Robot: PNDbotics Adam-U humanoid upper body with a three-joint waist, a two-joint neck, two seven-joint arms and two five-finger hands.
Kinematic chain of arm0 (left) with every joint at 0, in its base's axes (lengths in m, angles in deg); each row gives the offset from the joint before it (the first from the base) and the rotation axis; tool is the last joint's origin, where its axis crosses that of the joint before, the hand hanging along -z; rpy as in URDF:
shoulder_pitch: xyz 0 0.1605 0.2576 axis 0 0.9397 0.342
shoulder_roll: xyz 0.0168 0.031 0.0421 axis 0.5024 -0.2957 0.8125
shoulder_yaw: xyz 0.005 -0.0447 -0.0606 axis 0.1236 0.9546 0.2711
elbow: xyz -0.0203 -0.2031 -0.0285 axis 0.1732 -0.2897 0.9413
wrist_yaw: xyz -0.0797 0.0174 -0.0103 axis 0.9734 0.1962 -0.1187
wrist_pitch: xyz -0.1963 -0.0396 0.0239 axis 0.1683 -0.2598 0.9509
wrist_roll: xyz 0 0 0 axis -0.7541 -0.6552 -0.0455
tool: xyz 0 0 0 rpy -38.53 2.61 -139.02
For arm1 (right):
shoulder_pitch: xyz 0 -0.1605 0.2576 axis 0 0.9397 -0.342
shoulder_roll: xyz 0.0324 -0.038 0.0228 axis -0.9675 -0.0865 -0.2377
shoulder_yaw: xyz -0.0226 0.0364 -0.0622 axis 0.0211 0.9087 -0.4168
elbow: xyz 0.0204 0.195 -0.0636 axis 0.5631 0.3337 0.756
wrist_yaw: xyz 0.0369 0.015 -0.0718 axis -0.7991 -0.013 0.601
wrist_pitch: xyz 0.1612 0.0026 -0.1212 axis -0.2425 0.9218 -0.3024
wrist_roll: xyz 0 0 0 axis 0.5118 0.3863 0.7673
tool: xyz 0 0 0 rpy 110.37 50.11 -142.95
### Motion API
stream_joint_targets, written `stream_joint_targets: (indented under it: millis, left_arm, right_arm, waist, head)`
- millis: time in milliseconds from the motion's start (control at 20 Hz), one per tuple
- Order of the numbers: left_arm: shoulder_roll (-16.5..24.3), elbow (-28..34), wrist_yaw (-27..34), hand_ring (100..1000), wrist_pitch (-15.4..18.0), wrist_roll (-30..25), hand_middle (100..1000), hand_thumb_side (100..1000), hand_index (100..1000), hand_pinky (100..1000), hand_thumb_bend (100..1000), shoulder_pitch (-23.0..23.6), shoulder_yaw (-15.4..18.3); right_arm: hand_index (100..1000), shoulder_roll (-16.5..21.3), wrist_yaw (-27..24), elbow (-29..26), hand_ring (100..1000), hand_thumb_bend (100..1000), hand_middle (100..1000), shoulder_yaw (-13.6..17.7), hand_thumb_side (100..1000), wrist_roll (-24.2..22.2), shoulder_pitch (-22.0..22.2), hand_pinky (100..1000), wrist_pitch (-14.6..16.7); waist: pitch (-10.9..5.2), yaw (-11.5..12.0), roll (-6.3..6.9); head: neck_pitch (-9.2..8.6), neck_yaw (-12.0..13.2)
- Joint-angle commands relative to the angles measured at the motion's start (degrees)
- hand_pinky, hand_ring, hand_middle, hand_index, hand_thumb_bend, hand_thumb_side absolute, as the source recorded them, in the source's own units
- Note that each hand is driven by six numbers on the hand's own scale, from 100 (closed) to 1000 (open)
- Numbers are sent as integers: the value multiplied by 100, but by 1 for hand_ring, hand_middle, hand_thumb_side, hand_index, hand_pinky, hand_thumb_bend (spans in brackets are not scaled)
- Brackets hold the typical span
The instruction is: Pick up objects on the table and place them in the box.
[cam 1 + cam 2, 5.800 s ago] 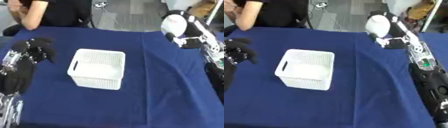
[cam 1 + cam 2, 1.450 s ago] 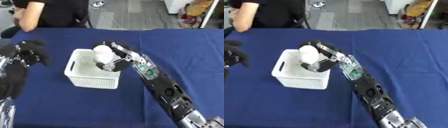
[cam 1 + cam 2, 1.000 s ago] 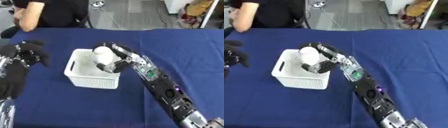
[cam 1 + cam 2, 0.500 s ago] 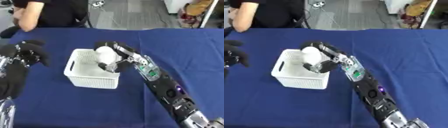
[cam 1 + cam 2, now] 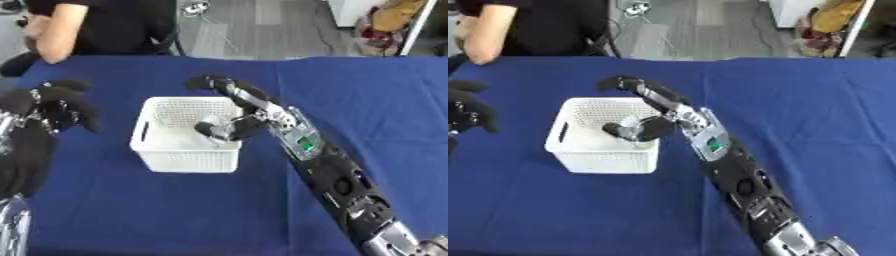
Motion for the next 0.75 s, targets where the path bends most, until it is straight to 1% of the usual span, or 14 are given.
stream_joint_targets:
  millis: [50,600,700,750]
  left_arm:
    - [45,97,4,564,15,5,730,963,694,477,115,-60,-7]
    - [44,97,-1,564,17,9,730,964,693,477,114,-56,-6]
    - [45,97,-3,564,19,10,730,964,694,477,115,-55,-5]
    - [45,97,-4,564,19,11,730,963,694,477,115,-55,-4]
  right_arm:
    - [900,57,50,-178,1000,474,893,-13,382,-1997,-74,1000,2017]
    - [905,70,99,-197,1000,472,896,13,403,-1997,-51,1000,2017]
    - [912,82,98,-215,1000,520,898,14,400,-1997,-47,1000,2017]
    - [915,93,99,-239,1000,560,897,4,389,-1997,-43,1000,2017]
  waist:
    - [-52,-4,21]
    - [-52,-12,23]
    - [-53,-16,23]
    - [-53,-17,21]
  head:
    - [-38,-8]
    - [-37,-4]
    - [-35,-1]
    - [-33,1]
